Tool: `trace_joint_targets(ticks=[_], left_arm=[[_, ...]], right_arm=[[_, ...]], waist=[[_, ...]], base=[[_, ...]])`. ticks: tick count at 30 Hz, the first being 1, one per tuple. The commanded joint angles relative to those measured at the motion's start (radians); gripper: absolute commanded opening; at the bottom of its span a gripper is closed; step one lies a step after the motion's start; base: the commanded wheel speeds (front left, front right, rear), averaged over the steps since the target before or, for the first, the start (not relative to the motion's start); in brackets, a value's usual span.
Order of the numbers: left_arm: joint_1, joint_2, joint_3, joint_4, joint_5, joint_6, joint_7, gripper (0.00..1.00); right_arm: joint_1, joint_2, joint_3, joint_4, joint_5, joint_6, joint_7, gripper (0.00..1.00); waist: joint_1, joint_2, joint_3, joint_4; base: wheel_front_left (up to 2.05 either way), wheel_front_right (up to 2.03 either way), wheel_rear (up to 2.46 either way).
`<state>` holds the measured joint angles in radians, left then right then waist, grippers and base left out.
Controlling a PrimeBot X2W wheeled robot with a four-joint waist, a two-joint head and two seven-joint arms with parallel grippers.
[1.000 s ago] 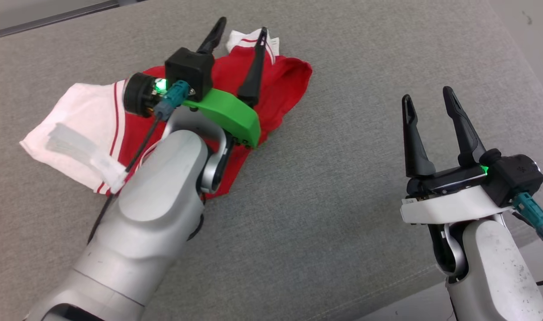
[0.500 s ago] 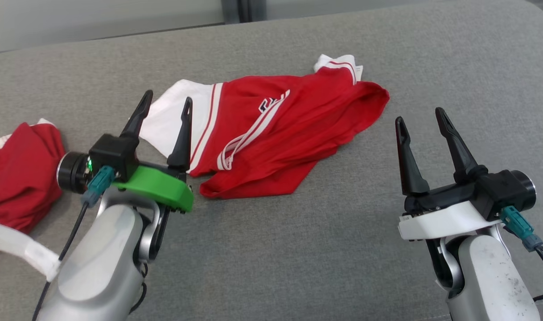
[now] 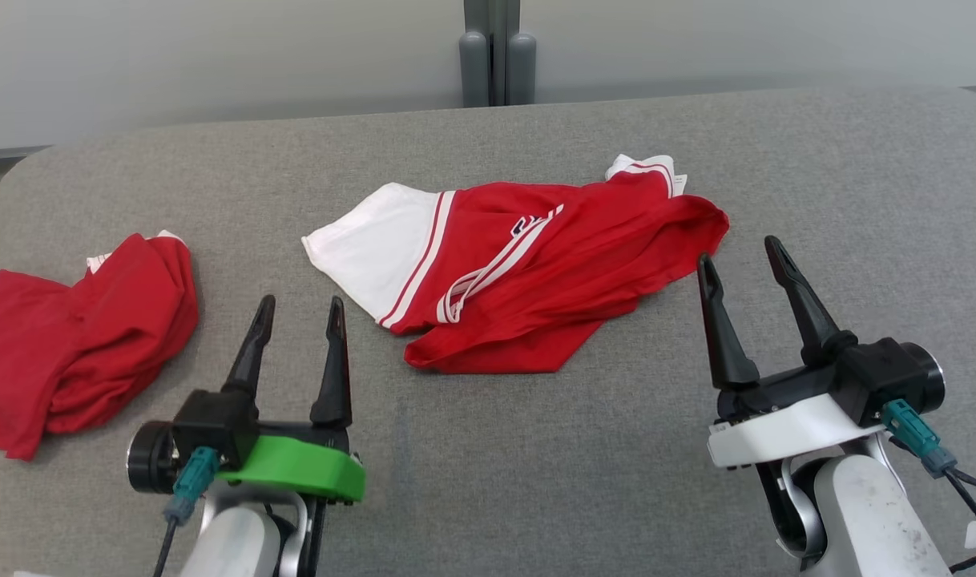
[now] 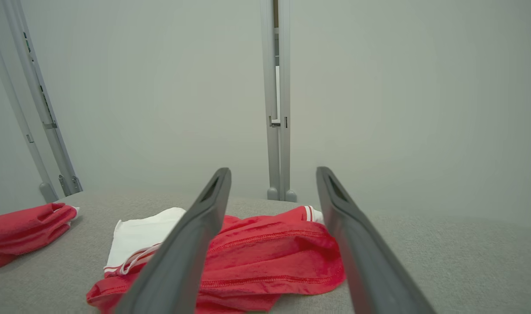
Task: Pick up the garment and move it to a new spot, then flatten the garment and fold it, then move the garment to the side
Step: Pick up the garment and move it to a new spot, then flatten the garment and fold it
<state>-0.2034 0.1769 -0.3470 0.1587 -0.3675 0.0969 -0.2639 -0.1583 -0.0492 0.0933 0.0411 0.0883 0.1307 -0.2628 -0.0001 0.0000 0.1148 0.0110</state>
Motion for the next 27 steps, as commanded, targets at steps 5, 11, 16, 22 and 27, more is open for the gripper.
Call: trace_joint_targets(ticks=[5, 11, 16, 22, 27], left_arm=[[0.075, -0.063, 0.082, -0.017, 0.059, -0.041, -0.001, 1.0], [0.069, -0.094, 0.139, -0.005, 0.114, -0.091, -0.001, 1.0], [0.046, -0.113, 0.171, 0.004, 0.139, -0.121, -0.001, 1.0], [0.024, -0.124, 0.166, 0.019, 0.153, -0.146, -0.001, 1.0], [0.009, -0.126, 0.145, 0.031, 0.133, -0.145, -0.001, 1.0]], right_arm=[[0.025, -0.002, 0.007, 0.006, 0.008, 0.0, -0.003, 1.0], [0.015, -0.002, 0.014, 0.007, -0.006, 0.0, -0.003, 1.0], [-0.006, -0.002, 0.054, 0.016, -0.028, 0.0, -0.003, 1.0], [-0.059, -0.002, 0.182, 0.087, -0.106, 0.0, -0.003, 1.0], [-0.129, -0.035, 0.331, 0.223, -0.144, 0.0, -0.003, 1.0]], waist=[[0.0001, 0.0, -0.013, -0.012], [0.0001, 0.0, 0.0, -0.002], [0.0001, 0.0, 0.027, 0.022], [0.0001, 0.0, 0.065, 0.077], [0.0001, 0.0, 0.087, 0.137]], base=[[0.0, 0.0, 0.0], [0.0, 0.0, 0.0], [0.0, 0.0, 0.0], [0.0, 0.0, 0.0], [0.0, 0.0, 0.0]])
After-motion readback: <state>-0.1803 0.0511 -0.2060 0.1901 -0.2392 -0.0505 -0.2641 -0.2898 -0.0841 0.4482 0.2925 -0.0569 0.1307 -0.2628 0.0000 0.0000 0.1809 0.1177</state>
